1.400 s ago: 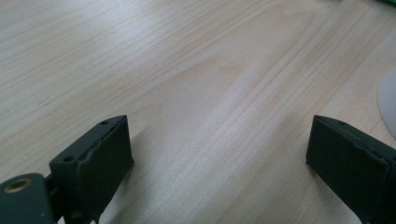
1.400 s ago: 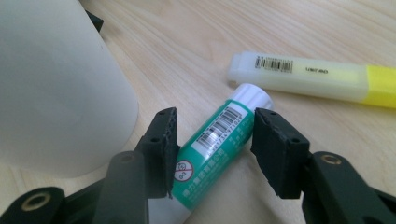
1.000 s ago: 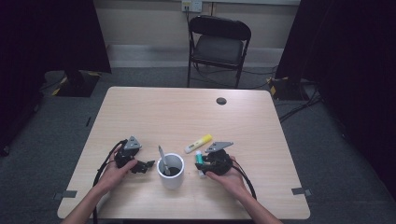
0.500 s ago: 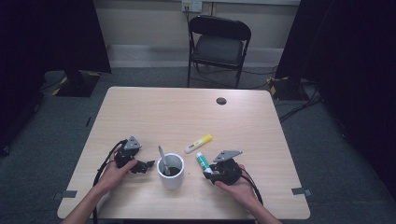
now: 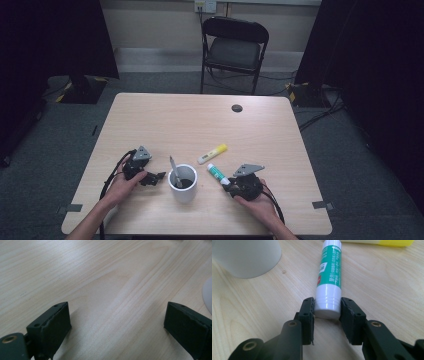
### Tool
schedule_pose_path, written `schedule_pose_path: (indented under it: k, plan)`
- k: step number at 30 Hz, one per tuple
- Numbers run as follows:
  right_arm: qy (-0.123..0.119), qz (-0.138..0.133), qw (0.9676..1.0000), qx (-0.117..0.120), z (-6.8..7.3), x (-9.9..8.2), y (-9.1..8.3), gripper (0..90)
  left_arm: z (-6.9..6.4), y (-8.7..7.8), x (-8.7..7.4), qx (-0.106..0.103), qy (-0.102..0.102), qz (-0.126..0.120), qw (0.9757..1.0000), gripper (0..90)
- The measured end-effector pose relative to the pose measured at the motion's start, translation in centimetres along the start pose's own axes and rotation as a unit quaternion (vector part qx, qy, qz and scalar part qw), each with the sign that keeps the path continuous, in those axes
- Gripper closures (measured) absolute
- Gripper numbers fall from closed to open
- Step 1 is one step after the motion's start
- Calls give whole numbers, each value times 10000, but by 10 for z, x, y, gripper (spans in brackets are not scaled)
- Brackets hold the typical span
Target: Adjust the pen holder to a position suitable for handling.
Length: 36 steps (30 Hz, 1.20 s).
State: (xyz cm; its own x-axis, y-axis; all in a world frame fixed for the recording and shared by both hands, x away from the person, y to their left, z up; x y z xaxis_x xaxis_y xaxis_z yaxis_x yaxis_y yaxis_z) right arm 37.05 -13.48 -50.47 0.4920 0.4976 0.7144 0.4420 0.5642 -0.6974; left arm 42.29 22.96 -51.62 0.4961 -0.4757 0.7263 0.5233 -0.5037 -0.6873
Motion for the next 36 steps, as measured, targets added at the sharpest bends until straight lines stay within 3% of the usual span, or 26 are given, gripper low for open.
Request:
schedule_pose_path:
  k: [10,26,29,36]
  plan:
    - [-259,-246,9993,-131,6,-3,4,623,0,0,0,-2,-6,6,10000,64]
    - [-135,-283,9992,-240,6,1,8,656,0,0,0,-1,-13,2,10000,64]
    - [-23,-258,9995,-170,5,1,8,656,0,0,0,0,-9,3,10000,64]
    - [-71,-347,9993,-119,7,4,2,657,0,0,0,-1,-12,2,10000,63]
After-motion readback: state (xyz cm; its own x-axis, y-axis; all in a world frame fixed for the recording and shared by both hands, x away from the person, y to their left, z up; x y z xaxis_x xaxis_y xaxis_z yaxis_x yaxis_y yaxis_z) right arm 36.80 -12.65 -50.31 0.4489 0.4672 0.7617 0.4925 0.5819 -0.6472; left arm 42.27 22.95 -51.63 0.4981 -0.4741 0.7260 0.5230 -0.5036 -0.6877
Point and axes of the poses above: each handheld gripper's, and its own axes: y roughly forward along the jaws, x roughly out of its top, z roughly to its left, the point moved 2 cm from there along y, roughly forward along the jaws
